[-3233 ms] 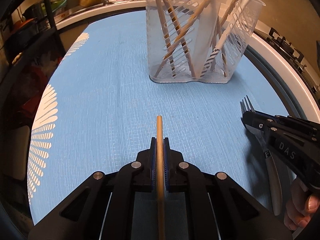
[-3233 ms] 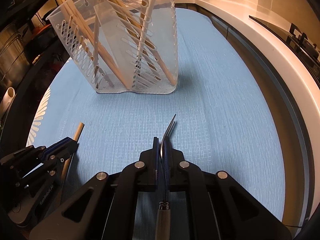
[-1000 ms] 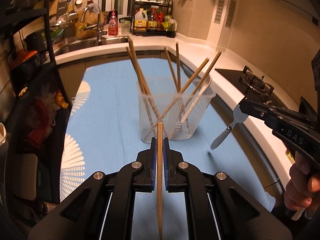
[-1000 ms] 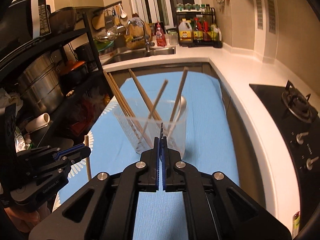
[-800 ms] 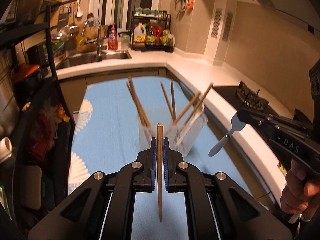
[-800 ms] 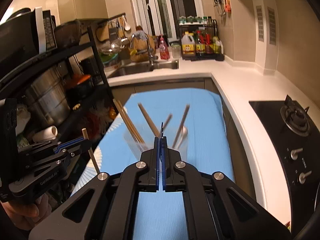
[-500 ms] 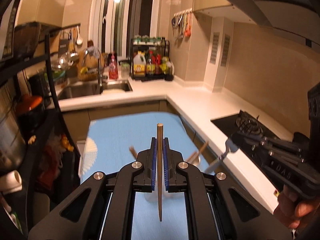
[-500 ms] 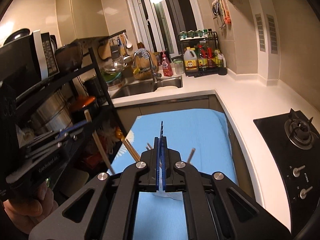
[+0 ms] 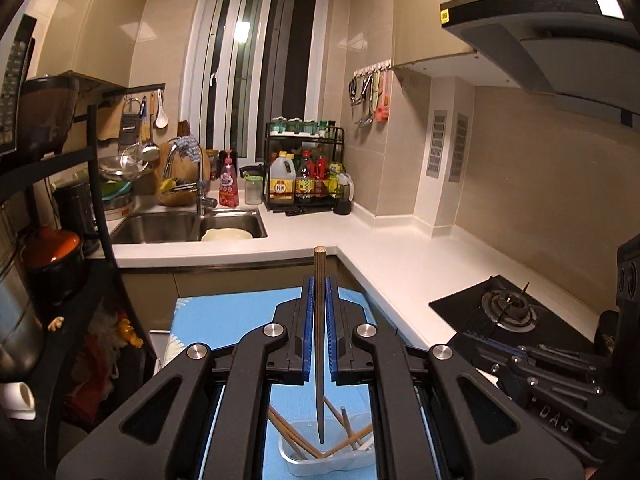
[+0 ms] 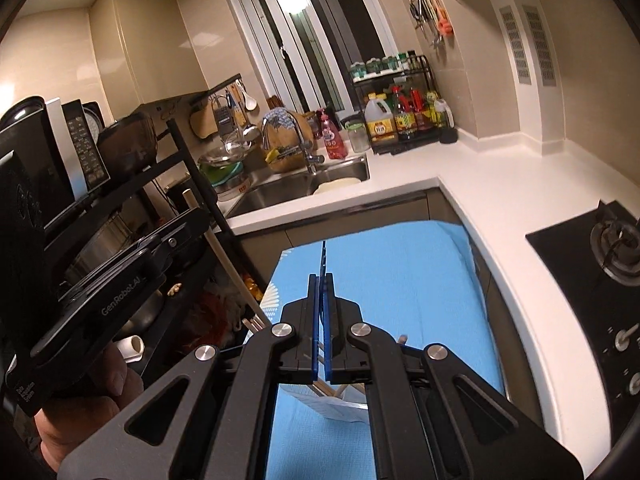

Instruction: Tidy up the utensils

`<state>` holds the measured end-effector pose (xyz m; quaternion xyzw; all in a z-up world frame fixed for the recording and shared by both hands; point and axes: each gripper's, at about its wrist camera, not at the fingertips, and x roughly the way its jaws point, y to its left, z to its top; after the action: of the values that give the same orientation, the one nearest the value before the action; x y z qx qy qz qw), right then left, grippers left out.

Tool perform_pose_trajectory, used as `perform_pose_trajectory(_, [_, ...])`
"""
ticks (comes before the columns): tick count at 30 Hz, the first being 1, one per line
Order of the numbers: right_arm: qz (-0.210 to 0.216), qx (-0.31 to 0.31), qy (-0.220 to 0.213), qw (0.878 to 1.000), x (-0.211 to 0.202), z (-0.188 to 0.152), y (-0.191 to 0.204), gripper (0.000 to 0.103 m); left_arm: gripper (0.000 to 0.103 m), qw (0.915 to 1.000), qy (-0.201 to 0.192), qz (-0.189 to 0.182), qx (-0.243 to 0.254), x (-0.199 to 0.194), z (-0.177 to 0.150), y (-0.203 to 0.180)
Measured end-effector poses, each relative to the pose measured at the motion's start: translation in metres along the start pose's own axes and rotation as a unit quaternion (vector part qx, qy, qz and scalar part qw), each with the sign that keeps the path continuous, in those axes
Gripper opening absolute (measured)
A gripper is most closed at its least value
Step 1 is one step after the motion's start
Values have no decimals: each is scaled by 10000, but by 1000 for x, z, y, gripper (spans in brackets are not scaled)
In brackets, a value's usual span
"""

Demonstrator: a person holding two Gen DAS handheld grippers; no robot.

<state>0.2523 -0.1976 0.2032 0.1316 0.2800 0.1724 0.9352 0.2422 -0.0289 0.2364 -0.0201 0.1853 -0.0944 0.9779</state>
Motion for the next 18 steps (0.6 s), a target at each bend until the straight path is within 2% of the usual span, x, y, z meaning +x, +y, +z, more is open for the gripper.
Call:
perform_pose_trajectory(7, [-142,-23,176,9997,32,-32,-10,3,6,9994,319,120,-63,33,-42,9])
perform_pose_trajectory(10, [-325,-183,260,9990,41,-43,-10,4,6,9988,453,171,-116,43,-55,14])
perform_pose_trajectory(13, [-541,-307,322,9975,44,-50,-9,10,6,9977,623,182,-171,48,-63,16])
perform_pose_trajectory(14, [-573,-324,340,9972,42,-52,-9,20,9,9974,680,157,-183,48,-64,16])
perform_pose_trajectory(17, [-656,-369,212,9969,28,-50,-8,43,48,9976,635,160,-209,36,-62,18])
perform_pose_trajectory(18, [-664,-432,152,9967,20,-49,-6,45,49,9980,556,180,-221,29,-61,18])
